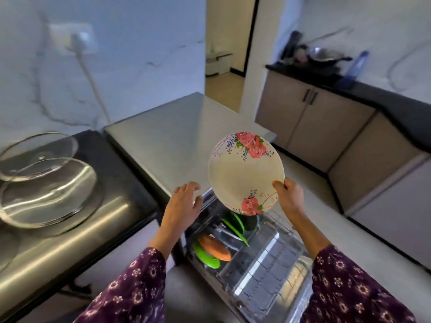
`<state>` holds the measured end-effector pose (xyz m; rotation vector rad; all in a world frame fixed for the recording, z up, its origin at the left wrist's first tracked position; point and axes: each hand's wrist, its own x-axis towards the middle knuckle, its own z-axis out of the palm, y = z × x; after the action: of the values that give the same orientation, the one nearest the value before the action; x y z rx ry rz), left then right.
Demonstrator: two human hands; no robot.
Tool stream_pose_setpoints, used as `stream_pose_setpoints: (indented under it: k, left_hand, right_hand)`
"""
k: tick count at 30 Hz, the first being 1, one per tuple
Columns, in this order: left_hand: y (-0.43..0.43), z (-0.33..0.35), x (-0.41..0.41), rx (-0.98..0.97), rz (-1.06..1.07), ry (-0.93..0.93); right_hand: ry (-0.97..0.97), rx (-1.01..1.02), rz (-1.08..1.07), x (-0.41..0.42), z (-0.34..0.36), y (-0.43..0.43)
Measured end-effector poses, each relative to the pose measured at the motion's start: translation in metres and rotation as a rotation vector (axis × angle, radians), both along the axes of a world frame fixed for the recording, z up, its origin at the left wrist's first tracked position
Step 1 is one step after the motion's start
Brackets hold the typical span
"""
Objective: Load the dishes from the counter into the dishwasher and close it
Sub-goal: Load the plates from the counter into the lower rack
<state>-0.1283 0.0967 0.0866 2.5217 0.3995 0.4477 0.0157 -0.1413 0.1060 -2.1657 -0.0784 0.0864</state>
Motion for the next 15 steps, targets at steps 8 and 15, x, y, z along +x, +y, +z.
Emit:
stream_pose_setpoints:
  k: [8,15]
  left_hand:
    - [-0.058,-0.021,0.091,0.052,-0.168,0.054]
    - [-0.060,-0.043,0.171,0.126,-0.247,0.080]
  right_hand:
    - [-0.172,-0.441,-0.096,0.061,-0.039,-0.085]
    - [-0.054,-0.526,-0.006,0.122,-0.101,-0.101]
